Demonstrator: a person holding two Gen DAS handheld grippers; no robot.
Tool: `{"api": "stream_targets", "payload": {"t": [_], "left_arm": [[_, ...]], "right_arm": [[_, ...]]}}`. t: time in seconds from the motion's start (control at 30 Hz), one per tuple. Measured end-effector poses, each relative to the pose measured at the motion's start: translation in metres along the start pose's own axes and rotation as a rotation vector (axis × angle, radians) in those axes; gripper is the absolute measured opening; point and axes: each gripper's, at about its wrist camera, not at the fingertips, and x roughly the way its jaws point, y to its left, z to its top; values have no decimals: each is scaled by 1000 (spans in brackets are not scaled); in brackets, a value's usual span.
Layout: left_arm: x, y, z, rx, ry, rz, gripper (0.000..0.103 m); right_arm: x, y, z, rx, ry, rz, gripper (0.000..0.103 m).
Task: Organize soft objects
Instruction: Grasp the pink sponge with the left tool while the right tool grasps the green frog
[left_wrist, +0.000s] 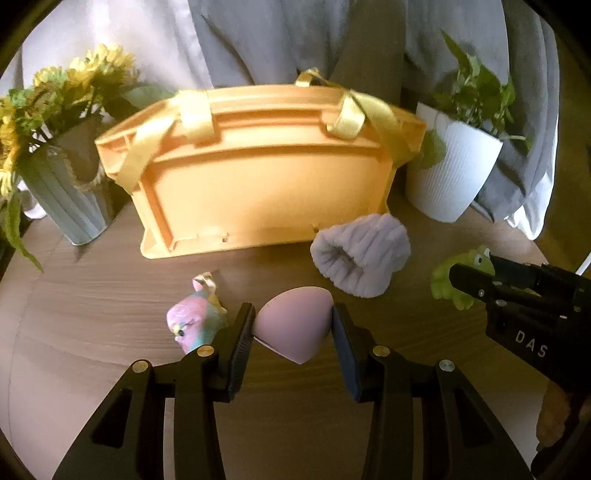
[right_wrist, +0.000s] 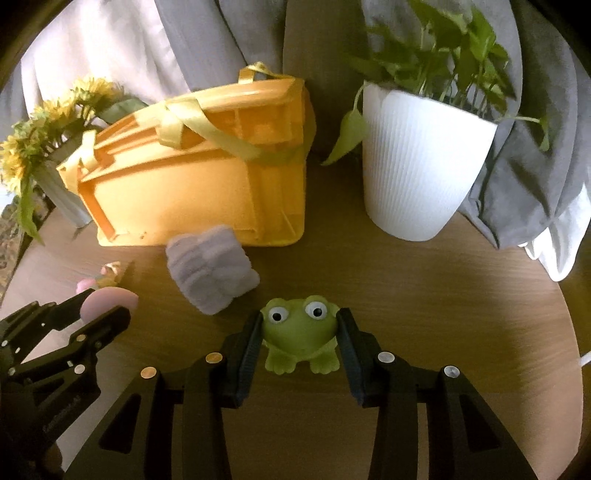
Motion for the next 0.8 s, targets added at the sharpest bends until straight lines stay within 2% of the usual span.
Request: {"api": "stream_targets", "payload": {"t": [0.4, 0.8], "left_arm": [[-55, 5, 8, -32, -126, 14, 42], [-97, 13, 15, -30, -219, 39, 42]], "right_arm": [[-47, 17, 4, -24, -113, 19, 42], [-90, 32, 13, -45, -226, 50, 42]]}}
